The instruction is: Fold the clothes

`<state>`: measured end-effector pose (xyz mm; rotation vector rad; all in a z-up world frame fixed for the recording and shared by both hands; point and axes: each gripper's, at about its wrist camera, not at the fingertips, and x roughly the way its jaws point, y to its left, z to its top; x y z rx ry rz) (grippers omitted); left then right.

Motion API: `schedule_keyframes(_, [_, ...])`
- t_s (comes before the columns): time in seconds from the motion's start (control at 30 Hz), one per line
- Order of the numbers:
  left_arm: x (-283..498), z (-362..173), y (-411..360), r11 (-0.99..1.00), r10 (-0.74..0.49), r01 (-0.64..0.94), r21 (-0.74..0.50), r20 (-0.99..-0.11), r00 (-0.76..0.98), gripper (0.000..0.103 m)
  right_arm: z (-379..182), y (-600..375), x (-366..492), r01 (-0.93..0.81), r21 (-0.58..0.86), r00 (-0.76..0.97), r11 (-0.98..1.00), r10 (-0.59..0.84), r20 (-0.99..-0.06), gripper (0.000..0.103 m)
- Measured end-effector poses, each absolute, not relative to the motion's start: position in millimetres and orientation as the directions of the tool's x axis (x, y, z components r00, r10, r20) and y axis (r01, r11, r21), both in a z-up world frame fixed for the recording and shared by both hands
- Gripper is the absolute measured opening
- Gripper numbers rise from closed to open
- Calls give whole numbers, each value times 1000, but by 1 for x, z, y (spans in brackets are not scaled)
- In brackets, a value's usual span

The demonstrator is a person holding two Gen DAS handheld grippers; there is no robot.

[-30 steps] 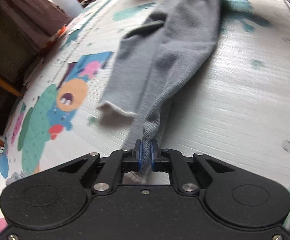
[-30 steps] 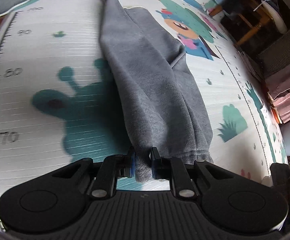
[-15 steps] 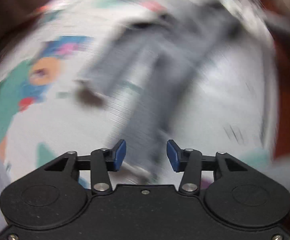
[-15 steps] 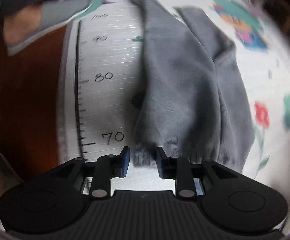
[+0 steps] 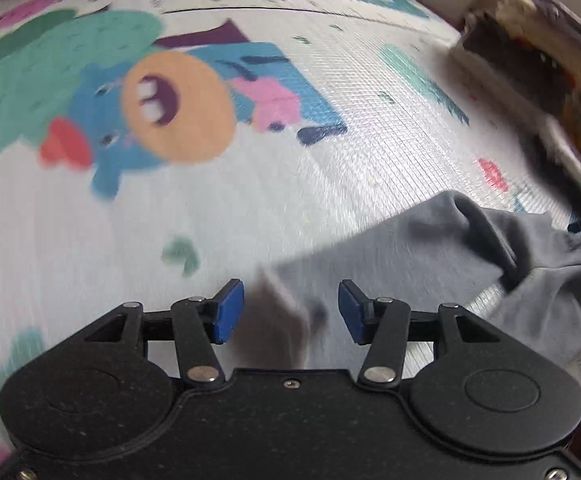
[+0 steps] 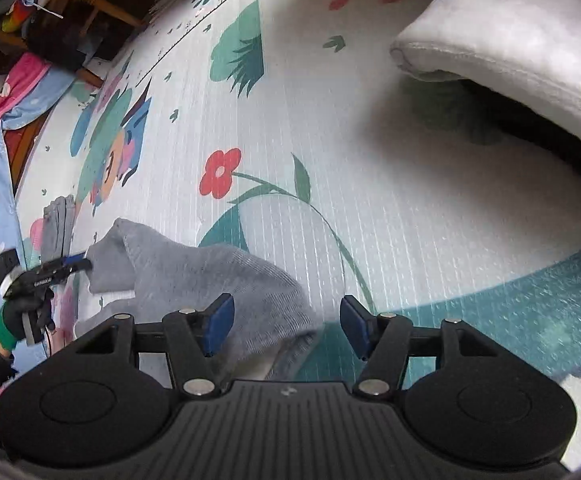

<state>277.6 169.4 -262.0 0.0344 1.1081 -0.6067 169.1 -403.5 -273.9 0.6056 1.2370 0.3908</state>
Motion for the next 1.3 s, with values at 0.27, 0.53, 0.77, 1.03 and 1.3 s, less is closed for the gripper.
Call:
schedule_keyframes(0.27, [247, -236, 121, 629, -344, 756, 182, -807, 480, 10, -281, -391, 157, 0, 571, 307, 821, 544, -781, 21])
schedule_keyframes(0.53, [122, -207, 94, 119, -562, 122, 985, -34, 827, 12, -231, -386, 192, -188, 521, 476, 833, 541, -693, 3])
schedule_keyframes(0.77, [75, -339, 192, -265, -289, 483, 834, -547, 786, 15, -245, -326, 184, -357, 399, 379, 845, 521, -765, 17])
schedule_keyframes(1.03, [160, -218, 193, 656, -236, 635, 407, -689, 686, 69, -244, -199, 145, -774, -5, 352, 634, 422, -835, 61])
schedule_keyframes(1.3, [293, -236, 159, 655, -344, 755, 39, -874, 344, 73, -255, -193, 147, -795, -9, 292, 606, 371, -881, 18])
